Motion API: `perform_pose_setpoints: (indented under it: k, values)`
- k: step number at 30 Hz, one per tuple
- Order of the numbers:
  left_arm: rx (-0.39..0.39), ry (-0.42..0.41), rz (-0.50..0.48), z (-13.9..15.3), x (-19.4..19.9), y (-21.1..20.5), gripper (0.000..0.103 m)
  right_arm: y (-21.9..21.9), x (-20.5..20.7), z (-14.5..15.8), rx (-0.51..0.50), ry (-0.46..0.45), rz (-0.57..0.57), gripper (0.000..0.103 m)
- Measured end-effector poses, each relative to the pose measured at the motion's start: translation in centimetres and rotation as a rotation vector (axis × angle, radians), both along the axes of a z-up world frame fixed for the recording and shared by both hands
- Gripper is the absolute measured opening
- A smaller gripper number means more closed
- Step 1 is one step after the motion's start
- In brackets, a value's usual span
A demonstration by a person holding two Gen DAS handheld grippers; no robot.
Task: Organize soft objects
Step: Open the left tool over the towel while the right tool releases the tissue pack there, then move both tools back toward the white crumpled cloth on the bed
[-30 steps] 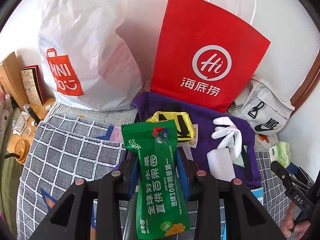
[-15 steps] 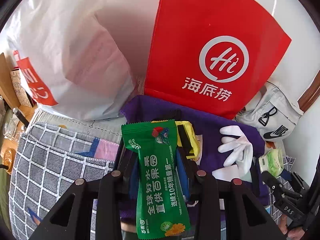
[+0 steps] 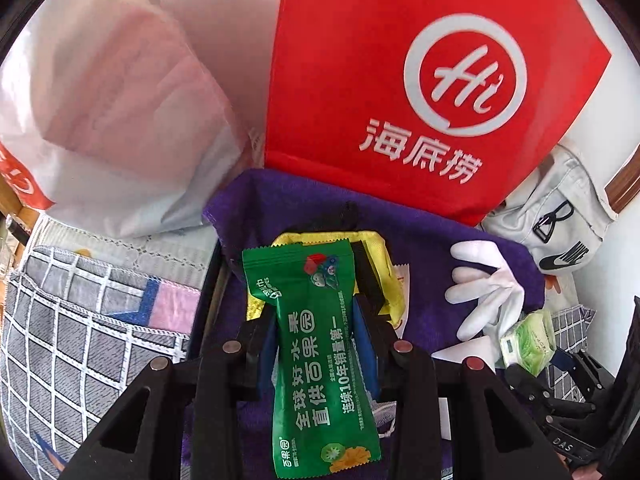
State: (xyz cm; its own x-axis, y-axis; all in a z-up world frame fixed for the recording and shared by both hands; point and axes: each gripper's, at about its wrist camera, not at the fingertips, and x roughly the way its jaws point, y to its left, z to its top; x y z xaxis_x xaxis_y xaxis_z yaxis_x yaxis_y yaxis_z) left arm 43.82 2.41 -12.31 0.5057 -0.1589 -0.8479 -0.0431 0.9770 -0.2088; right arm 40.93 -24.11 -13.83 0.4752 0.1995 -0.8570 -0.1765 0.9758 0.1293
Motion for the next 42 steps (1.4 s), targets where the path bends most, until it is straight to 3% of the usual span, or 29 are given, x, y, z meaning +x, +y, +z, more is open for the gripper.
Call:
perform_pose_setpoints:
  k: [5,13,16,20,23,35,42]
  values:
    - [-0.002,0.018,-0.001,-0.9,0.2,-0.2,0.033,-0.8,0.0,0.0,0.055,0.021,0.012,0.073]
    - [0.024,0.034,-0.013,-1.4,0.7,-0.9,0.034,-0.4,-0.2,-0.2,0.04,0.03,0.039,0.074]
    - [0.018,0.042,-0.023,-1.3,1.0,-1.1,0.04,0.0,-0.7,0.2,0.03,0.002,0.047,0.087]
    - [0.025,0.045,-0.013,-0.7,0.6,-1.2,0.048,0.2,-1.1,0.9,0.057,-0.018,0.048,0.087]
    - [0.033,0.033,-0.003,0.3,-0.2,-0.7,0.049,0.0,-1.1,1.5,0.064,-0.018,0.029,0.087]
    - [0.083,-0.037,0.028,5.2,-8.7,1.2,0.049,-0.6,-7.7,6.6,0.088,-0.129,-0.021,0.087]
    - [0.103,-0.043,0.055,5.6,-14.9,3.0,0.049,1.3,-13.6,7.4,0.12,-0.145,-0.005,0.087]
